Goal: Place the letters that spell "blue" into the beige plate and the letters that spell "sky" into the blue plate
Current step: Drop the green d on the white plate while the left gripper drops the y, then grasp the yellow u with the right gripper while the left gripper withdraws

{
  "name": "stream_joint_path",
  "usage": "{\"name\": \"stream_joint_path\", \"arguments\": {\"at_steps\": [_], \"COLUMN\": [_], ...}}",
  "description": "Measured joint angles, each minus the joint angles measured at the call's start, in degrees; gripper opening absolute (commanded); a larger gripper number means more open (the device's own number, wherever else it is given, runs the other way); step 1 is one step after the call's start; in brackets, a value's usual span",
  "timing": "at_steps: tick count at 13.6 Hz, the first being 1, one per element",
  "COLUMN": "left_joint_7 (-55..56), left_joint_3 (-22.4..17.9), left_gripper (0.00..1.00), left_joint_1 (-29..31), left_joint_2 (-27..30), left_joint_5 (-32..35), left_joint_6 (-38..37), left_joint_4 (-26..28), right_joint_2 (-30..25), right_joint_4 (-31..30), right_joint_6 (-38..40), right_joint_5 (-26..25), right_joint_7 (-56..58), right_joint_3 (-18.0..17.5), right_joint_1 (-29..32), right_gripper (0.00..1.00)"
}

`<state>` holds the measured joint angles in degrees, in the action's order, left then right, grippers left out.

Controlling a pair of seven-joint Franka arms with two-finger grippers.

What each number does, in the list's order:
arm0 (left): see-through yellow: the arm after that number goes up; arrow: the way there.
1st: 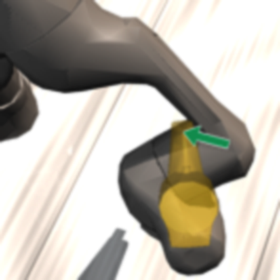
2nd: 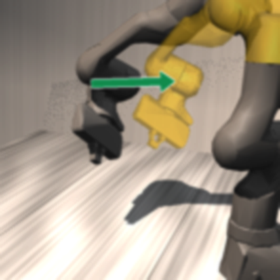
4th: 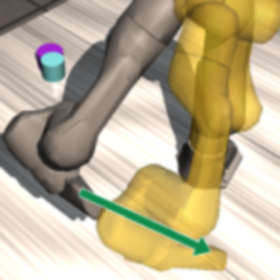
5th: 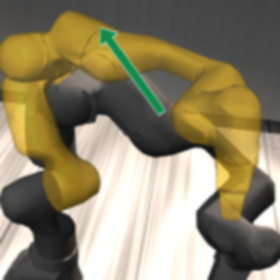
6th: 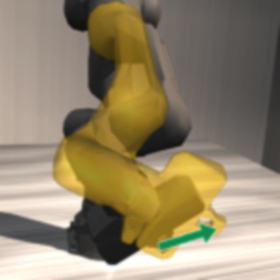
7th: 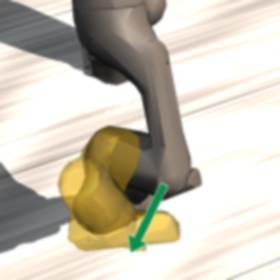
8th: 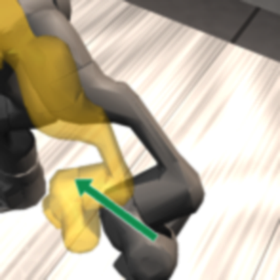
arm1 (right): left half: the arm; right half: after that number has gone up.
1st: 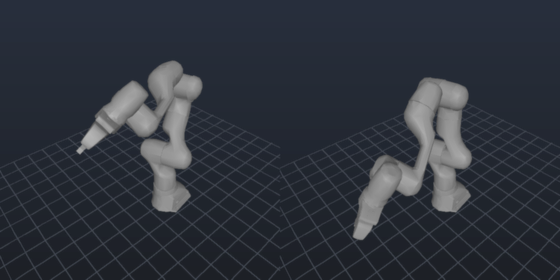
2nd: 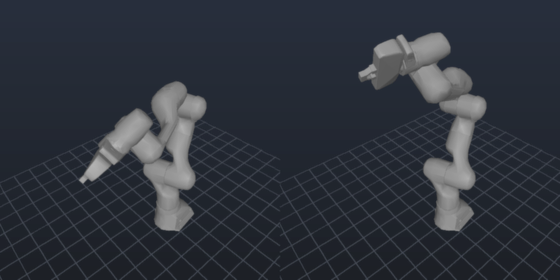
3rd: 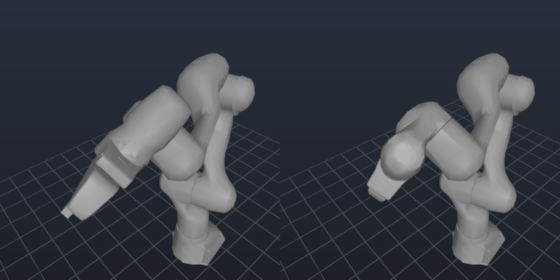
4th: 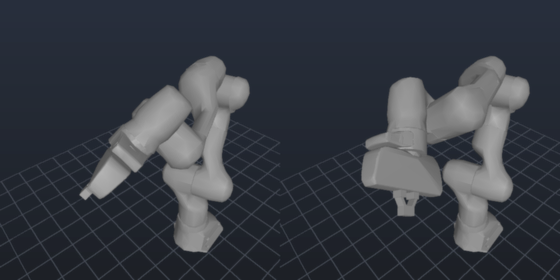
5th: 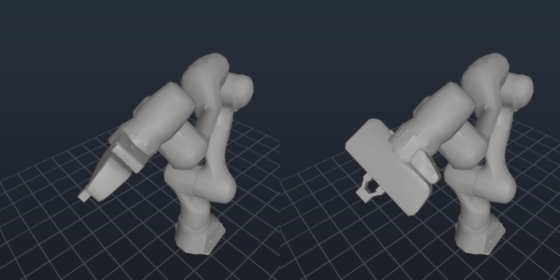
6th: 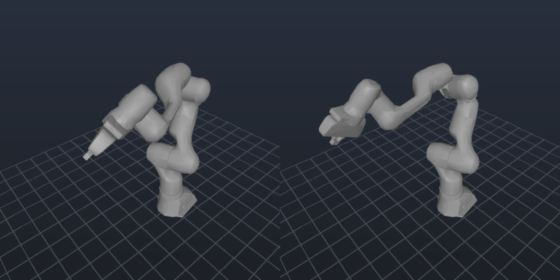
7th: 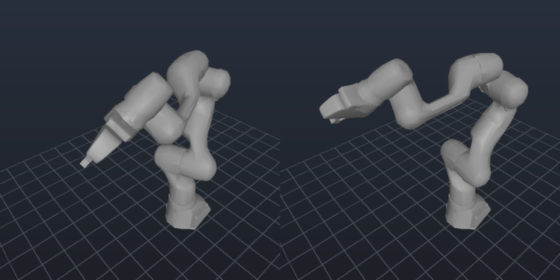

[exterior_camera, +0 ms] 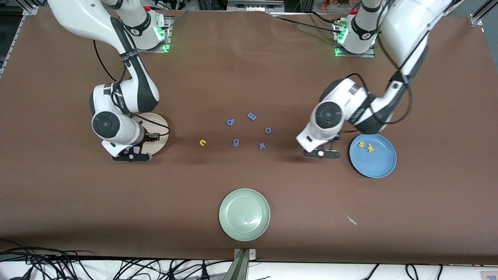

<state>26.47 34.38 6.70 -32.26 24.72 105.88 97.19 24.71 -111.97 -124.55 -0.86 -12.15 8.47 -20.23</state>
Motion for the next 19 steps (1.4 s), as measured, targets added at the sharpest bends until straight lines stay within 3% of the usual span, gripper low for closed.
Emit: {"name": "stream_joint_path", "arguments": {"at_steps": [1, 4, 7, 10, 11, 12, 15, 19], "left_joint_7": [-6.80, -28.50, -44.17, -56.09, -58.70, -60.34, -62.61, -62.47], "left_joint_3": [-0.09, -0.55, -0.63, -0.75, -0.79, -0.78, 0.34, 2.21], "left_gripper": [0.00, 0.00, 0.03, 0.08, 0.33, 0.98, 1.00, 1.00], "left_joint_1": [2.75, 12.87, 20.32, 23.29, 23.98, 24.36, 24.33, 23.96], "left_joint_2": [0.88, 1.11, 0.23, -3.71, -5.38, -6.65, -6.68, -1.18], "left_joint_5": [0.00, -0.01, -0.15, -0.15, -0.15, -0.14, -0.12, -0.37], "left_joint_6": [-2.90, -4.77, -1.79, 3.63, 5.06, 6.00, 6.72, 5.59], "left_joint_4": [0.02, 0.11, 0.67, 1.61, 1.73, 1.72, 0.94, -0.07], "right_joint_2": [-0.91, -2.72, -3.38, -1.50, -0.05, 1.68, 6.55, 10.36], "right_joint_4": [-1.89, -3.08, -2.25, 0.72, 2.30, 3.93, 6.00, 6.16], "right_joint_6": [-0.84, -0.77, -0.75, -2.39, -3.47, -4.65, -9.89, -15.07], "right_joint_5": [-0.02, 0.03, 0.12, 0.14, 0.16, 0.16, 0.16, 0.16], "right_joint_7": [0.13, -1.09, -9.97, -21.97, -25.46, -28.78, -34.47, -35.35], "right_joint_3": [0.24, -0.19, -4.77, -9.21, -9.78, -10.09, -10.27, -10.21], "right_joint_1": [-0.01, -0.30, -0.88, -3.33, -4.41, -5.59, -8.58, -8.82], "right_gripper": [0.74, 0.79, 0.79, 0.79, 0.79, 0.79, 0.79, 0.78]}}
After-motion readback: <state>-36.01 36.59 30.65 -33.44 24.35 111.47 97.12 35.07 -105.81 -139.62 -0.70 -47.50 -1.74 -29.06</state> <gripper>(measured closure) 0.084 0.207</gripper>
